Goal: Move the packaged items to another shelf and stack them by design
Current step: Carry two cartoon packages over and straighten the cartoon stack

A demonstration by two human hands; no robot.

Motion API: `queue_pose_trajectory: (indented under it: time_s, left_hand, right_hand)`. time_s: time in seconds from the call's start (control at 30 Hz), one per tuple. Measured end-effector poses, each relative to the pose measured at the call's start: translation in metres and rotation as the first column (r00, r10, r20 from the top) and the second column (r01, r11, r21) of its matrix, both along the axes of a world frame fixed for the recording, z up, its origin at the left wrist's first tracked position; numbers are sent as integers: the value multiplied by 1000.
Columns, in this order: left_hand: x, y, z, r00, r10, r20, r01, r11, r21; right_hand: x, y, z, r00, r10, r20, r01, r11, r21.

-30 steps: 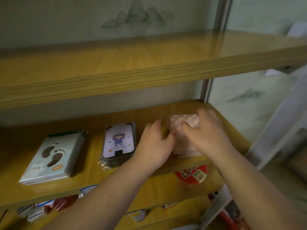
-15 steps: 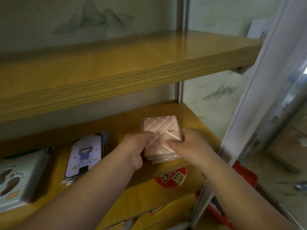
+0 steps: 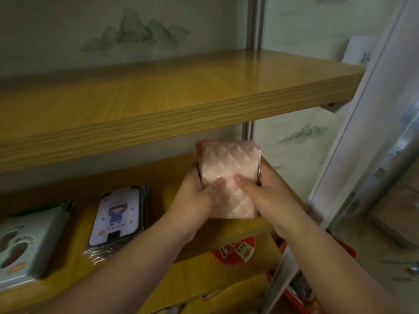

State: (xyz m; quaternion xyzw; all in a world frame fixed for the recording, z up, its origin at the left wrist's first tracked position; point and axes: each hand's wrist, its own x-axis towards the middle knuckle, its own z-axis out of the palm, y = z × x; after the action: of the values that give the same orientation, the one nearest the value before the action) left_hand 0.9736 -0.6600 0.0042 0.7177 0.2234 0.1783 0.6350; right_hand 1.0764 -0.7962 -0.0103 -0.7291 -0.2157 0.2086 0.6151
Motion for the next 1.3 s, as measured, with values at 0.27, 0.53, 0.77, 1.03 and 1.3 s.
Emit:
queue_pose_trajectory:
  time_s: [0.27, 0.53, 0.77, 1.03, 1.3]
  left_hand:
    - [-10, -8, -33, 983, -95, 156, 27, 920, 390]
    - [-6, -7, -39, 984, -105, 144, 42, 923, 383]
    - [7, -11, -23, 986, 156, -61, -135, 955, 266]
    - [30, -9, -9, 915, 89, -394, -57, 994, 93]
    - [36, -8, -16, 909, 109, -402, -16, 974, 226]
  right_hand:
    - [-2, -8, -25, 958, 131, 254, -140, 990, 17]
    - [1, -1, -35, 957, 7, 289, -19, 999, 40]
    - [26, 1, 1, 976, -65, 207, 103, 979, -177]
    - [53, 9, 4, 1000, -8, -6, 5, 905, -425]
    - [52, 21, -9, 998, -44, 45, 60, 871, -488]
